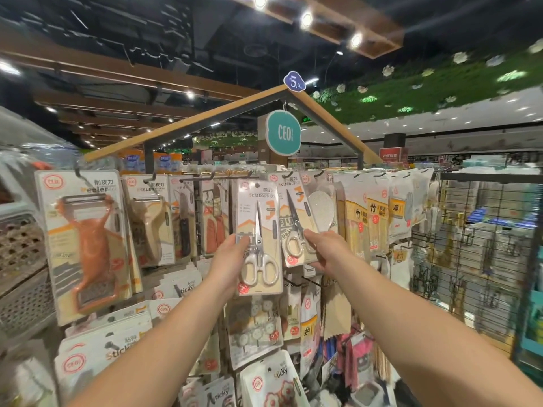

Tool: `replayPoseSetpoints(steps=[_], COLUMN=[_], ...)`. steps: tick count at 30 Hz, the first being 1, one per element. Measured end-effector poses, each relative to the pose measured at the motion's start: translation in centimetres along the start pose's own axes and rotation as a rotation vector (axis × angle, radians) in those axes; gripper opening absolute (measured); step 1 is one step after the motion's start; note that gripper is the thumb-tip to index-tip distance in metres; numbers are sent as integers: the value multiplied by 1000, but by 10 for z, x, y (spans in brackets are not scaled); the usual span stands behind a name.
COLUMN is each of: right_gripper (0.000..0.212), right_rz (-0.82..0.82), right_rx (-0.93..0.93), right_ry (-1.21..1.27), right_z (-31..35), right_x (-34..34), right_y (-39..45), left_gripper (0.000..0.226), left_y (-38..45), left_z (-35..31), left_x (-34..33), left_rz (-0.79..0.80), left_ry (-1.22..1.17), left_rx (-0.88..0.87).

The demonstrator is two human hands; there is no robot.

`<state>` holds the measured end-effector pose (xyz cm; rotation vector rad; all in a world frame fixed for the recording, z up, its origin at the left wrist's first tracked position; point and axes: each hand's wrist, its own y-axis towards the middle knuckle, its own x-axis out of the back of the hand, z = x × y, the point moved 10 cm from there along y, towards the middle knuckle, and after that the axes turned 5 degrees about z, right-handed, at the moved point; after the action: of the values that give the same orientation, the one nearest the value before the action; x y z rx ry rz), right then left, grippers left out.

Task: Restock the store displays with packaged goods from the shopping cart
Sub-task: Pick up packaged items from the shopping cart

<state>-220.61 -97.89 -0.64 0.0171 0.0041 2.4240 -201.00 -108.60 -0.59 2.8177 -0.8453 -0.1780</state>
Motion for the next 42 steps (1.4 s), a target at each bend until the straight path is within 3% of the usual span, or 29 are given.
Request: replayPoseSetpoints(steps=[6,9,12,14,16,22,25,28,32,42], right_gripper=[56,58,43,36,35,13,15,10,10,19], right_rz=[-7,-16,244,409,454,266,179,143,111,62], right_rx=[129,143,11,-33,-15,150,211,206,170,54], right_ry=[-233,-227,1,-63,-137,48,45,54,13,78], right_z=[1,-8,-26,-35,-38,-22,-13,-7,5,-9], right_x=[0,7,-11,-26,-33,-18,-9,-7,-5,1], right_y=[-3,-6,-17,-28,-34,-32,-32,-33,-32,-33], left_gripper=[19,19,19,19,19,20,42,49,45,10], left_y=[2,1,1,1,3,1,3,6,5,2], left_z=[15,19,21,19,16,-12,-18,-18,-18,0], left_x=[-7,-16,-26,-34,-43,-61,-50,-36,-23,-15], left_rz=[31,47,18,11,20,94,93,65,19,69], left_ry=[-83,-127,-195,-227,-248,-100,-17,-34,-97,-104], left_rx=[45,56,89,103,91,-58,-112,-119,-117,-45])
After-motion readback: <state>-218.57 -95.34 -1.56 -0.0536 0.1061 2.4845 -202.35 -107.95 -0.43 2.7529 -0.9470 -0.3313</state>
